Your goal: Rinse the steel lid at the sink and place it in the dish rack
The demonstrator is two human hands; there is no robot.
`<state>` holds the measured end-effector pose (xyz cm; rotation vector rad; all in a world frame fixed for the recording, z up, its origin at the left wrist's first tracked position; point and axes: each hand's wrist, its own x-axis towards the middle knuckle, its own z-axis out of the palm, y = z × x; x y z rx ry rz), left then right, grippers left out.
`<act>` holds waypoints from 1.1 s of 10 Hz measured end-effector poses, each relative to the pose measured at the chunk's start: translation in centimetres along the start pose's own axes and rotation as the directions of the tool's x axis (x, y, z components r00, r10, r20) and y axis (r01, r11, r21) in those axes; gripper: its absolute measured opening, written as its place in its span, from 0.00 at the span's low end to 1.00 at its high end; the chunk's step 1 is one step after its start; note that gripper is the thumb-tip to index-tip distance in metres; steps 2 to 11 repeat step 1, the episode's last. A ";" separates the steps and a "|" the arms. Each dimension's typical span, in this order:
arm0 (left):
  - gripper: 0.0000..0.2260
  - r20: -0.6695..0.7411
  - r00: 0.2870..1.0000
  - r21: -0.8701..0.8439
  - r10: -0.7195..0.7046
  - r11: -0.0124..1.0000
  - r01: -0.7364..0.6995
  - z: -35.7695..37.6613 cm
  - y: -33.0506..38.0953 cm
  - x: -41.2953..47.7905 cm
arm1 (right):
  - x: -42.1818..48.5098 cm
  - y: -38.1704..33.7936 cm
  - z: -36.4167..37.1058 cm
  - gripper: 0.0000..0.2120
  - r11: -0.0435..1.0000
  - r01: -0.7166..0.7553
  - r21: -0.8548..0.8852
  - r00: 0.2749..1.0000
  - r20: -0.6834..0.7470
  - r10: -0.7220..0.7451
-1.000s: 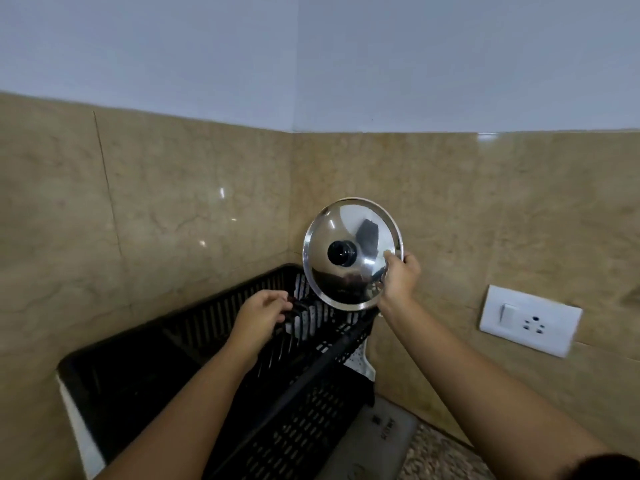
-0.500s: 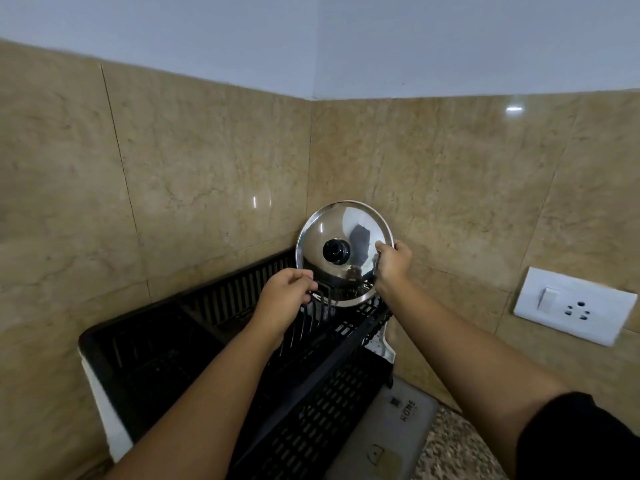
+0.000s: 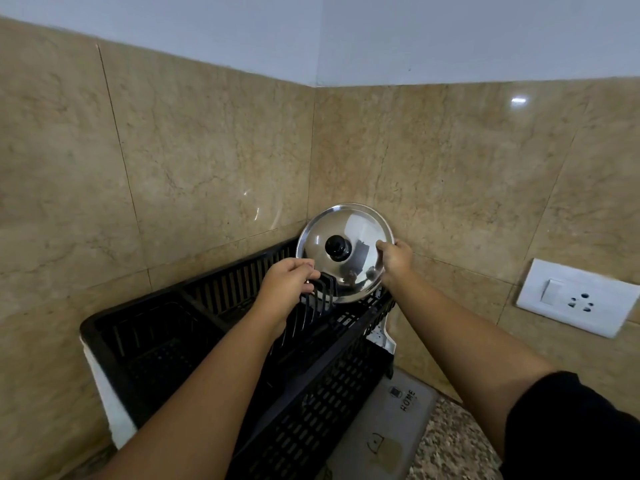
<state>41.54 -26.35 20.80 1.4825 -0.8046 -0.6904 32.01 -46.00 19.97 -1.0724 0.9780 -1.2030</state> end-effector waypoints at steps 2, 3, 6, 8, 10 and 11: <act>0.10 -0.034 0.999 0.041 0.017 0.999 -0.016 0.1 0.1 -0.2 | 0.1 -0.2 -0.1 0.08 0.995 0.012 -0.097 1.000 0.004 -0.012; 0.10 -0.034 0.999 0.041 0.017 0.999 -0.016 0.1 0.1 -0.2 | 0.1 -0.2 -0.1 0.08 0.995 0.012 -0.097 1.000 0.004 -0.012; 0.10 -0.034 0.999 0.041 0.017 0.999 -0.016 0.1 0.1 -0.2 | 0.1 -0.2 -0.1 0.08 0.995 0.012 -0.097 1.000 0.004 -0.012; 0.10 -0.034 0.999 0.041 0.017 0.999 -0.016 0.1 0.1 -0.2 | 0.1 -0.2 -0.1 0.08 0.995 0.012 -0.097 1.000 0.004 -0.012; 0.10 -0.034 0.999 0.041 0.017 0.999 -0.016 0.1 0.1 -0.2 | 0.1 -0.2 -0.1 0.08 0.995 0.012 -0.097 1.000 0.004 -0.012; 0.10 -0.034 0.999 0.041 0.017 0.999 -0.016 0.1 0.1 -0.2 | 0.1 -0.2 -0.1 0.08 0.995 0.012 -0.097 1.000 0.004 -0.012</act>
